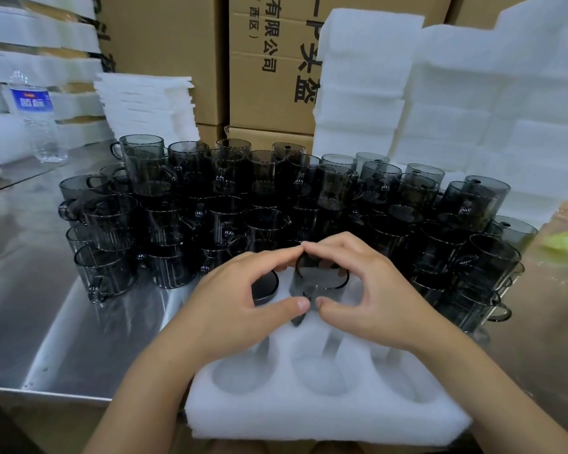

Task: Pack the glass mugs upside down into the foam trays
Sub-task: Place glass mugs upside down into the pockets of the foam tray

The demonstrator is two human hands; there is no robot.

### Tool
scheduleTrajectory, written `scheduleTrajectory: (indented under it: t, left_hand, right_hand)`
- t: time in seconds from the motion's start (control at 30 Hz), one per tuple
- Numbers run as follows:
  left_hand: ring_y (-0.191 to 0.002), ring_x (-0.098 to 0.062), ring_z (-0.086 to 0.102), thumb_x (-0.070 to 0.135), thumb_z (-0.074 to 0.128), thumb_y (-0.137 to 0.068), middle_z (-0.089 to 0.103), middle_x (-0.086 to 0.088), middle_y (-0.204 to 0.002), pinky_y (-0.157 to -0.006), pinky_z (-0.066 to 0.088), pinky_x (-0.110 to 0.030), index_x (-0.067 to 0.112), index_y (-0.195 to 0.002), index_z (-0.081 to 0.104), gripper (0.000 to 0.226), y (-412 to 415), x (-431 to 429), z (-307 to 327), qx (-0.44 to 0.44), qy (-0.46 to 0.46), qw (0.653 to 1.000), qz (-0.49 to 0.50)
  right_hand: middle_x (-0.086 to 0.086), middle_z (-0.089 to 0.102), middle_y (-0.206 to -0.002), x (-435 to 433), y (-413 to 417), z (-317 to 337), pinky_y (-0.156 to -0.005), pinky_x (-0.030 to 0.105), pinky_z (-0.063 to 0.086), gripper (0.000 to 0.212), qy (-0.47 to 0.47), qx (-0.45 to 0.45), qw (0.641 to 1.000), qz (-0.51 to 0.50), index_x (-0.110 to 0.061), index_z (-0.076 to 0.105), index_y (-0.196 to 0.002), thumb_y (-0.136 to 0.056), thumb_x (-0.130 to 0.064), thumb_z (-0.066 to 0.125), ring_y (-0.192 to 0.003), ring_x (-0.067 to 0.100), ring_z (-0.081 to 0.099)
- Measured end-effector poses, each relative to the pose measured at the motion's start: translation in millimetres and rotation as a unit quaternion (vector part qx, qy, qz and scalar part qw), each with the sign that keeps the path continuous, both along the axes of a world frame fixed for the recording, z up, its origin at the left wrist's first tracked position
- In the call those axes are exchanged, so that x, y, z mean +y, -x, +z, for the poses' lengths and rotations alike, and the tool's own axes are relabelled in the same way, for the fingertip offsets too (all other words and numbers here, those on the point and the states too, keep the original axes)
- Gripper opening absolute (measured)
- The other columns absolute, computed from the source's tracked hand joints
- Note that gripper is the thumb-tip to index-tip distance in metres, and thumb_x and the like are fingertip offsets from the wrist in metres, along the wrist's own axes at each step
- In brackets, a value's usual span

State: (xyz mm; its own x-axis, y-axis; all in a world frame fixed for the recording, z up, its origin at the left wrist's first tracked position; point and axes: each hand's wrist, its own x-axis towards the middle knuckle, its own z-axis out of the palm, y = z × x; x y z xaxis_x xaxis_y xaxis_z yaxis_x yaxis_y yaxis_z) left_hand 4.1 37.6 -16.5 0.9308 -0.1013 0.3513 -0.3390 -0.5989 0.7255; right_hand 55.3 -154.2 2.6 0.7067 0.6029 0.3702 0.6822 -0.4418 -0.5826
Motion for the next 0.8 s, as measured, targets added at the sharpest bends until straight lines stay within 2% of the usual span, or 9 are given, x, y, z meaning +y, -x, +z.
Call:
scheduleTrajectory:
  t: [0.13, 0.2, 0.3, 0.43, 0.6, 0.7, 0.8]
  left_hand:
    - [-0.12, 0.012, 0.043, 0.055, 0.065, -0.062, 0.049, 0.043, -0.119, -0.107, 0.037, -0.029, 0.063, -0.119, 0.046, 0.06, -0.3, 0.1, 0.3, 0.008, -0.022, 1.0, -0.004]
    - [-0.121, 0.012, 0.042, 0.054, 0.065, -0.063, 0.048, 0.043, -0.12, -0.107, 0.036, -0.028, 0.058, -0.119, 0.049, 0.058, -1.2, -0.1, 0.3, 0.003, -0.035, 0.999, -0.005]
    - [-0.121, 0.014, 0.04, 0.052, 0.064, -0.064, 0.05, 0.042, -0.12, -0.108, 0.034, -0.026, 0.051, -0.118, 0.055, 0.055, -2.8, 0.4, -0.5, -0.002, -0.048, 0.999, -0.002]
    - [-0.119, 0.013, 0.041, 0.052, 0.062, -0.065, 0.052, 0.04, -0.118, -0.106, 0.035, -0.027, 0.045, -0.121, 0.058, 0.057, -4.3, 0.9, -1.4, -0.003, -0.067, 0.998, 0.0]
    - [-0.12, 0.013, 0.04, 0.051, 0.061, -0.068, 0.047, 0.047, -0.118, -0.104, 0.036, -0.025, 0.057, -0.108, 0.058, 0.041, -4.1, 0.7, 0.3, -0.005, -0.081, 0.997, -0.015]
    - [-0.119, 0.014, 0.038, 0.052, 0.059, -0.069, 0.043, 0.05, -0.118, -0.098, 0.035, -0.02, 0.061, -0.102, 0.059, 0.034, -3.8, 0.5, 0.6, -0.008, -0.095, 0.995, -0.017]
    - [-0.117, 0.016, 0.037, 0.054, 0.058, -0.069, 0.042, 0.052, -0.117, -0.095, 0.033, -0.017, 0.058, -0.098, 0.062, 0.03, -4.7, 0.3, -0.2, -0.01, -0.099, 0.995, -0.013]
  right_hand:
    - [-0.018, 0.051, -0.11, 1.5, -1.6, 0.1, -0.091, 0.007, 0.032, 0.05, 0.034, -0.007, 0.999, -0.004, -0.028, 0.059, -0.124, -0.076, -0.032, 0.07, -0.108, -0.002, 0.047]
    - [-0.018, 0.052, -0.108, 1.2, -2.8, -0.8, -0.089, 0.008, 0.033, 0.043, -0.004, -0.005, 0.999, -0.036, -0.027, 0.063, -0.121, -0.08, -0.04, 0.067, -0.104, -0.003, 0.048]
    - [-0.015, 0.055, -0.096, 0.6, -4.0, -2.6, -0.083, 0.01, 0.036, 0.024, -0.056, -0.014, 0.994, -0.091, -0.024, 0.072, -0.105, -0.083, -0.031, 0.069, -0.094, -0.001, 0.052]
    - [-0.016, 0.053, -0.089, 0.8, -4.6, -4.2, -0.084, 0.012, 0.034, 0.008, 0.027, -0.022, 0.995, -0.091, -0.028, 0.076, -0.084, -0.081, -0.028, 0.069, -0.095, 0.0, 0.048]
    - [-0.013, 0.054, -0.088, 0.2, -6.1, -3.3, -0.084, 0.017, 0.038, 0.009, 0.03, -0.031, 0.995, -0.095, -0.033, 0.073, -0.086, -0.078, -0.032, 0.071, -0.093, 0.003, 0.05]
    - [-0.01, 0.051, -0.085, 1.2, -6.1, -2.4, -0.08, 0.022, 0.041, 0.003, 0.044, -0.025, 0.994, -0.096, -0.034, 0.071, -0.08, -0.078, -0.035, 0.07, -0.09, 0.005, 0.049]
    - [-0.012, 0.05, -0.083, 1.9, -5.2, -1.8, -0.076, 0.022, 0.041, 0.008, 0.058, -0.037, 0.993, -0.099, -0.031, 0.07, -0.076, -0.079, -0.026, 0.065, -0.087, 0.003, 0.048]
